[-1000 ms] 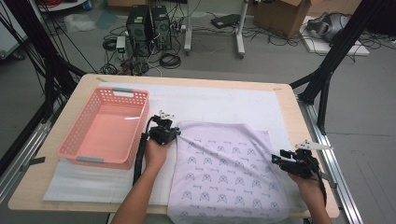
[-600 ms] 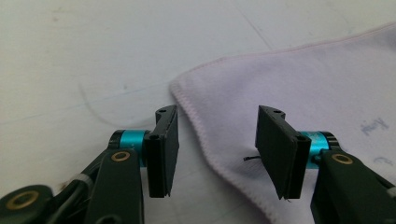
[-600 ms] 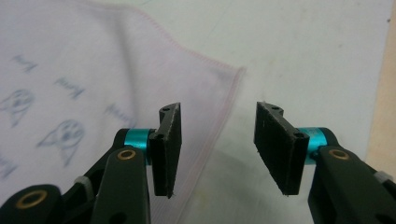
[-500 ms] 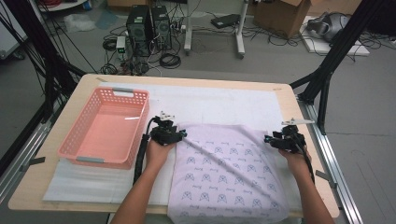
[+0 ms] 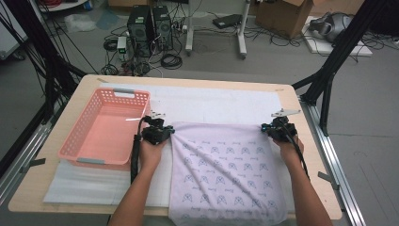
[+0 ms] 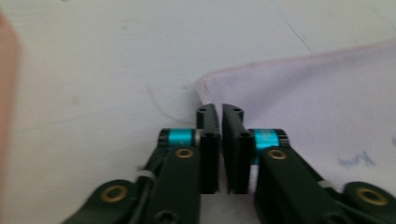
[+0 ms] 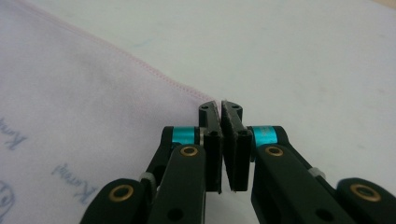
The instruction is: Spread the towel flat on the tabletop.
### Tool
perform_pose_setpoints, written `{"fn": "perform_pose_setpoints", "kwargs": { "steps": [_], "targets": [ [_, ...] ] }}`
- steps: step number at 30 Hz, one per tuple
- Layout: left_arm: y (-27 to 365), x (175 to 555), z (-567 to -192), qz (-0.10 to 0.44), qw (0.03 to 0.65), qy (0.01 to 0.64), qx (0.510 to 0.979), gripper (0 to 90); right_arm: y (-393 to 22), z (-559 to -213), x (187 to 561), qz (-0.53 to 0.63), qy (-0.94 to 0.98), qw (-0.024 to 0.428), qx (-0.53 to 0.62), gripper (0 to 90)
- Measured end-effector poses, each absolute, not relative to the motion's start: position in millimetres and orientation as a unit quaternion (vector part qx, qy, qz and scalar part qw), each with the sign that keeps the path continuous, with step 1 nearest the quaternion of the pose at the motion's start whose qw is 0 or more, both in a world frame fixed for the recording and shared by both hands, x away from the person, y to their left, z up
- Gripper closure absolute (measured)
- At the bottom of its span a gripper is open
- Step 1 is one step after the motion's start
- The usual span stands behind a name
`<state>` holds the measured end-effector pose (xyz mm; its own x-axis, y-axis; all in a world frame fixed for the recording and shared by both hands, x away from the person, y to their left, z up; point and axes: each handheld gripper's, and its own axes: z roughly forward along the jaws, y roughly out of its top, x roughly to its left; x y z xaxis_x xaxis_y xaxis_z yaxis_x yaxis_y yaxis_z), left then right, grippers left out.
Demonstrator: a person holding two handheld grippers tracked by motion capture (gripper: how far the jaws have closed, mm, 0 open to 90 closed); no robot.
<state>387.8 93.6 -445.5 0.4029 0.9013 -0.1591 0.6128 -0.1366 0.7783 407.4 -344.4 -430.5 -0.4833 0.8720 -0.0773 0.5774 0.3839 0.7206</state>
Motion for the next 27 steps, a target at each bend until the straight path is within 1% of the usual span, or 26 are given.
{"fn": "perform_pose_setpoints", "kwargs": {
  "steps": [1,2,3,5,7,8,9,10,11,12,13,14,16,18,19,20,21,22,23,27],
  "targets": [
    [91,388,-446,0.174,0.413,0.520,0.727,67.0,-349,-431,409,0.312,0.795,0.241,0.461,87.5],
    [89,388,-445,0.160,0.423,0.522,0.723,58.8,-355,-432,411,0.308,0.787,0.246,0.474,87.5],
    [88,388,-445,0.148,0.432,0.522,0.720,55.5,-362,-432,412,0.303,0.779,0.254,0.487,87.6],
    [83,386,-444,0.139,0.437,0.513,0.726,50.2,-372,-435,415,0.302,0.765,0.253,0.509,87.5],
    [78,385,-445,0.124,0.441,0.503,0.733,48.4,-374,-439,418,0.304,0.761,0.245,0.518,87.2],
    [73,385,-447,0.123,0.439,0.495,0.740,48.1,-374,-440,418,0.305,0.761,0.242,0.520,84.8],
    [70,385,-449,0.124,0.435,0.491,0.745,48.3,-372,-441,417,0.313,0.757,0.236,0.523,79.0],
    [66,385,-451,0.135,0.431,0.486,0.749,49.1,-371,-439,416,0.322,0.753,0.237,0.523,72.0],
    [63,385,-451,0.157,0.420,0.484,0.751,51.3,-370,-436,415,0.328,0.749,0.240,0.523,67.5],
    [61,384,-451,0.187,0.401,0.479,0.758,63.2,-370,-433,413,0.334,0.748,0.238,0.522,66.1],
    [63,385,-451,0.185,0.407,0.472,0.760,77.0,-371,-430,411,0.339,0.748,0.234,0.520,64.4],
    [64,386,-451,0.177,0.411,0.485,0.751,87.3,-371,-427,408,0.344,0.749,0.231,0.518,64.1],
    [68,387,-450,0.210,0.394,0.498,0.743,88.7,-375,-422,402,0.352,0.752,0.221,0.512,63.0],
    [78,390,-450,0.210,0.397,0.518,0.728,88.9,-378,-421,396,0.352,0.757,0.211,0.508,62.0],
    [81,391,-450,0.221,0.389,0.526,0.723,90.0,-378,-421,392,0.352,0.760,0.204,0.507,61.1],
    [86,392,-451,0.218,0.392,0.528,0.721,89.9,-379,-422,388,0.351,0.764,0.196,0.504,60.6],
    [90,393,-452,0.203,0.403,0.531,0.717,89.6,-380,-423,384,0.351,0.768,0.192,0.501,59.3],
    [93,393,-451,0.190,0.414,0.529,0.716,82.7,-380,-424,379,0.352,0.771,0.185,0.498,58.9],
    [94,392,-451,0.182,0.421,0.530,0.714,71.7,-380,-426,374,0.355,0.773,0.179,0.494,58.8],
    [89,388,-447,0.167,0.446,0.500,0.723,58.9,-380,-434,358,0.355,0.775,0.175,0.493,60.3]
  ]
}}
